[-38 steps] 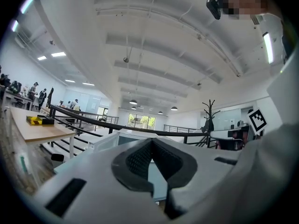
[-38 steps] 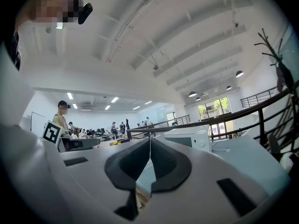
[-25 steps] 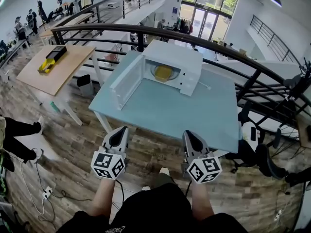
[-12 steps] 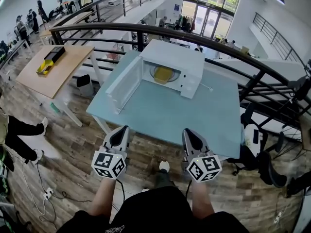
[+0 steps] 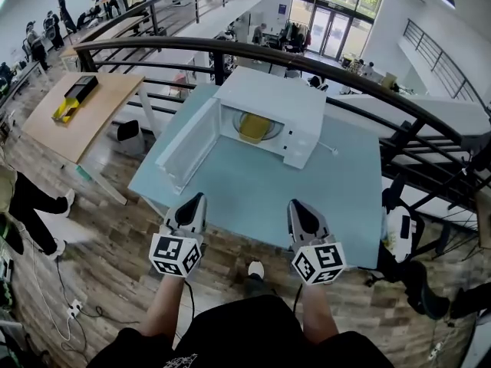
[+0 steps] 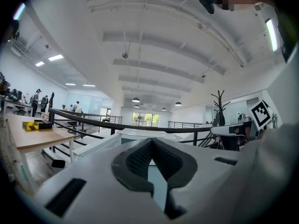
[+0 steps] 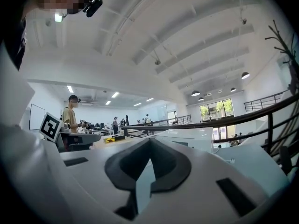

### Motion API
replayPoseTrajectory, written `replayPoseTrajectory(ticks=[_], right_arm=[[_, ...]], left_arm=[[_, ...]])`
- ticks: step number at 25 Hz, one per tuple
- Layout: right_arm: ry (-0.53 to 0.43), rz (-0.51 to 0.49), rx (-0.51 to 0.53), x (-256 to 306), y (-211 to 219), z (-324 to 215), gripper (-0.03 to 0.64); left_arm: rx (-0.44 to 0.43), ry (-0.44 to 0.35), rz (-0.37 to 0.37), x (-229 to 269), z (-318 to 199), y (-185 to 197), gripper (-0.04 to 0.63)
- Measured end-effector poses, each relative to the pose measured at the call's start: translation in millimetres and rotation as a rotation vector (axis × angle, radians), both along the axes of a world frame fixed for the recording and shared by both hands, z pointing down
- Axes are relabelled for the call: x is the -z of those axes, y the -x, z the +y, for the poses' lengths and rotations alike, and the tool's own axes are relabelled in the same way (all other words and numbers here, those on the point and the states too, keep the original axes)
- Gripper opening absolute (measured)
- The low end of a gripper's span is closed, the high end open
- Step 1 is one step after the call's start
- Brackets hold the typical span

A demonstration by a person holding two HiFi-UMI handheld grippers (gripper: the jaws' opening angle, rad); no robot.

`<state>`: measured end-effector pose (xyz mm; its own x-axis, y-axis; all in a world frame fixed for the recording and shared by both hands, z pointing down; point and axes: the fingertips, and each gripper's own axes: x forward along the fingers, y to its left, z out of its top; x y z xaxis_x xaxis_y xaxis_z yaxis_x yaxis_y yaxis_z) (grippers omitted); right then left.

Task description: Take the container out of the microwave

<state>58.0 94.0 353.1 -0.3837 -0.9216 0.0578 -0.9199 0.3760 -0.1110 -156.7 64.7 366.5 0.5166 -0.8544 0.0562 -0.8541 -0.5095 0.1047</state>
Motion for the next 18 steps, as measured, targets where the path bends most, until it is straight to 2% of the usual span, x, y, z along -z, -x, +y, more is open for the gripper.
replayPoseTrajectory(ticks=[9, 18], right_arm=[[0.005, 0.009, 0.012, 0, -27, -70, 0.006], [0.015, -0.038, 0.044, -2, -55, -127, 0.006]], left_arm=[[0.03, -0.007, -0.02, 4, -69, -24, 0.008], [0.05, 0.002, -0.035, 2, -119, -56, 0.008]])
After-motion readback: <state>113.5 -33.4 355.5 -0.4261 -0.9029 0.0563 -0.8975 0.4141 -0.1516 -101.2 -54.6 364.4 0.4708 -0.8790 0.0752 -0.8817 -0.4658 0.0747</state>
